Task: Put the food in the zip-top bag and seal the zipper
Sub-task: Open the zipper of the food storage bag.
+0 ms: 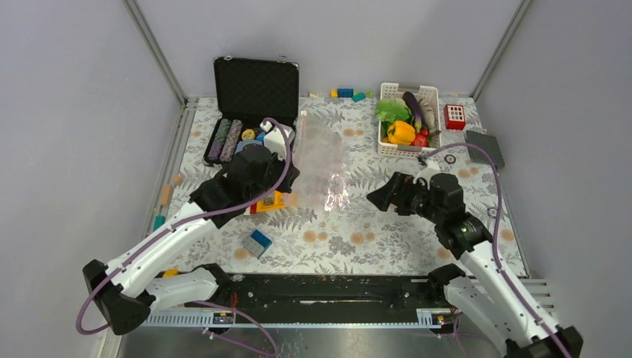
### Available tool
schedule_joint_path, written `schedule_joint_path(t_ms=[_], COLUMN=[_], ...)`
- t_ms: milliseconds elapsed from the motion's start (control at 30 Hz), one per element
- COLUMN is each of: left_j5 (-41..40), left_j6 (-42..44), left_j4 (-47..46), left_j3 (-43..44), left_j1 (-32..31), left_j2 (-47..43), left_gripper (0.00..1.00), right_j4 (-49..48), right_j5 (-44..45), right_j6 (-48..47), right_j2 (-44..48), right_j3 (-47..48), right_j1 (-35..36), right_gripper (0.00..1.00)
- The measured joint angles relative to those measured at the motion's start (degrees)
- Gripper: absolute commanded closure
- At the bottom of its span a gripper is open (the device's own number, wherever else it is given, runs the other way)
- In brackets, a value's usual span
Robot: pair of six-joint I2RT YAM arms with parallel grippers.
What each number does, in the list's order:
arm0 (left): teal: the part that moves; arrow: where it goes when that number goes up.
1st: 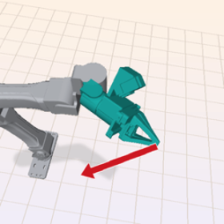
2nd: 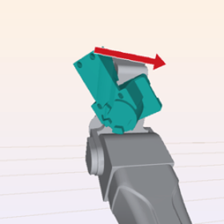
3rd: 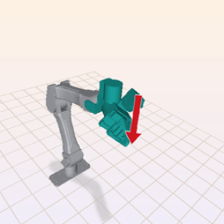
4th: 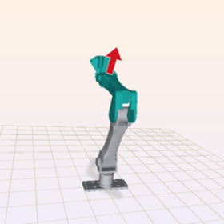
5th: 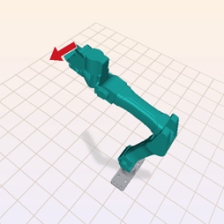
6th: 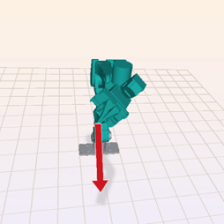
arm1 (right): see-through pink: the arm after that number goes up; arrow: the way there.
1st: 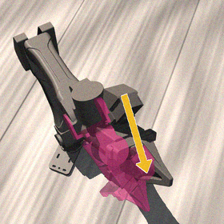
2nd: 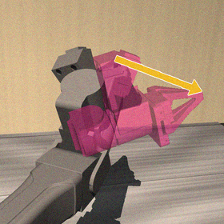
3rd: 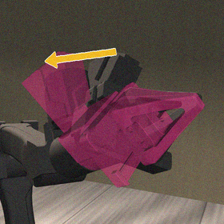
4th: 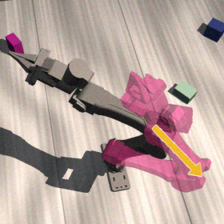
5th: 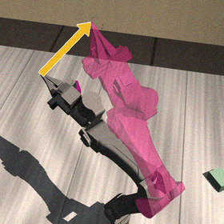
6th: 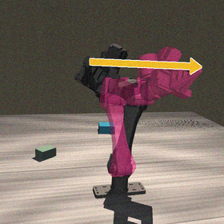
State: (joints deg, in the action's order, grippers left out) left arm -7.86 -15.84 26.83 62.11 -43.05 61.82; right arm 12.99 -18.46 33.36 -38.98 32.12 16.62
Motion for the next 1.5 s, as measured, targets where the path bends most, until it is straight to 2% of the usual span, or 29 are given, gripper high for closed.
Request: schedule_joint_path(t_ms=[200,433,667,867,1033,1133,1233,1300,1400,1433,1467,1500], left_j5=[3.54,5.29,5.27,5.09,5.05,4.98,4.85,4.87,4.9,4.92,5.01,5.07], left_j6=[-0.37,-2.32,-3.17,-3.28,-3.28,-3.3,-3.3,-3.3,-3.48,-3.52,-3.63,-3.74], left_j4=[-2.03,-5.77,-7.5,-7.67,-7.72,-7.89,-8.09,-8.17,-8.7,-8.87,-9.09,-9.29], left_j3=[-3.15,-3.65,-4.17,-4.26,-4.26,-4.26,-4.26,-4.26,-4.26,-4.26,-4.26,-4.26], left_j1=[-2.21,-6.56,-8.63,-9.53,-10.03,-10.45,-10.82,-11.1,-11.67,-11.85,-12.02,-12.09], left_j2=[-1.77,0.28,1.2,1.7,1.81,1.92,2.19,2.19,2.19,2.19,2.19,2.19], left_gripper=[1.0,1.0,1.0,1.0,1.0,1.0,1.0,1.0,1.0,1.0,0.93,0.66], right_j4=[-1.33,-0.92,3.41,7.37,12.26,14.91,17.59,18.78,19.5,19.54,19.52,19.47], right_j5=[7.45,21.0,31.74,35.26,39.01,41.16,43.39,44.52,44.96,44.94,44.87,44.74], right_j6=[2.19,3.65,1.38,0.33,-0.09,0.04,0.63,1.07,1.49,1.84,1.95,2.03], right_j2=[-5.62,-17.27,-30.12,-36.22,-40.0,-41.44,-42.16,-42.69,-43.74,-44.13,-44.44,-44.65], right_j3=[8.09,22.03,35.54,39.36,42.34,43.74,44.59,45.22,45.97,46.01,46.03,46.01], right_j1=[16.06,25.27,30.71,31.85,32.7,32.96,33.38,33.68,33.88,33.9,33.92,33.97], right_gripper=[0.02,0.02,0.05,0.08,0.16,0.25,0.4,0.6,0.97,1.0,1.0,1.0])
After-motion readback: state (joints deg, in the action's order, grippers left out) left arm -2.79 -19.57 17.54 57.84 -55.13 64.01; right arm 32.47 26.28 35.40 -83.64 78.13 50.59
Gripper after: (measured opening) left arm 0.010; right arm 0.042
